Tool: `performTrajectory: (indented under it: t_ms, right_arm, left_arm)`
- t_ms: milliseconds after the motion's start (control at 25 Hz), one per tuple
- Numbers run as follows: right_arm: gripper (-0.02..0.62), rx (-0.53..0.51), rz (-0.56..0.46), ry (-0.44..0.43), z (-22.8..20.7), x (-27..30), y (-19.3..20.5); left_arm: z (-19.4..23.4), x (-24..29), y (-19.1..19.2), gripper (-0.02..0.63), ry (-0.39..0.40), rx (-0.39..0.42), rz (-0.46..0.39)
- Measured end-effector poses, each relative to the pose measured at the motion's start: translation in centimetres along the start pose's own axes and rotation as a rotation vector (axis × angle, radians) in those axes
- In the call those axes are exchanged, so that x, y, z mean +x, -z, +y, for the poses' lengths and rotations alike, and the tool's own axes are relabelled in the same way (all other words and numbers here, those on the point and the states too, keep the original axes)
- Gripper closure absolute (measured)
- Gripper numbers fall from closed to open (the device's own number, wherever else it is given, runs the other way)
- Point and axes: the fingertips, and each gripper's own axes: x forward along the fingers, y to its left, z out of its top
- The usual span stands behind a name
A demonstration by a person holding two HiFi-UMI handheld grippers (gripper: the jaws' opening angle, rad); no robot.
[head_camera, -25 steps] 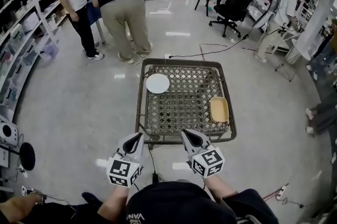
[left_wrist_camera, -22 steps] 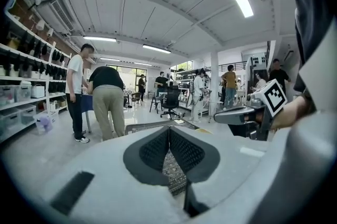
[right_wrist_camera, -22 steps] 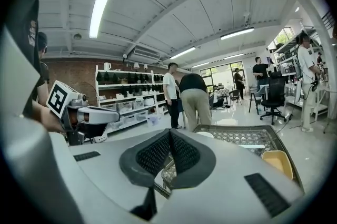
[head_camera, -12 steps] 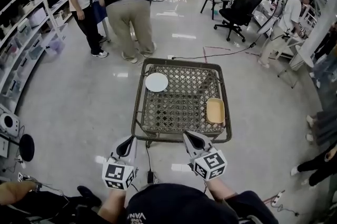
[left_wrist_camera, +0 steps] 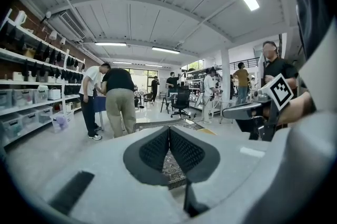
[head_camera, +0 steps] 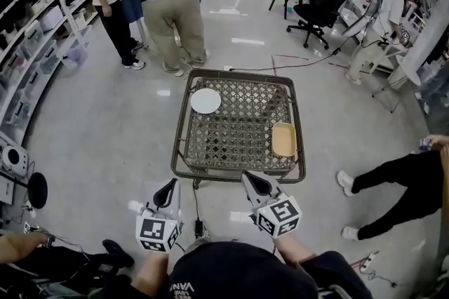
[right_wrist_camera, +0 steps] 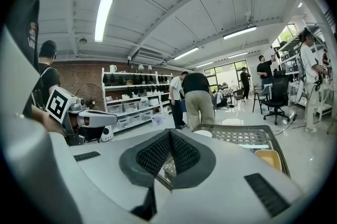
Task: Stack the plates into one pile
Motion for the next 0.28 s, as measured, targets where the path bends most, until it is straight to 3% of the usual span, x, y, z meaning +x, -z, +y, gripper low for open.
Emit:
performTrajectory:
  t_ms: [280]
  right_arm:
    - [0.595,0.007,-0.005,-0.001,-0.42,-0.61,-0.07]
  left_arm:
    - [-1.09,-0.11,0.12,0.586,-0.003,0.001,0.007]
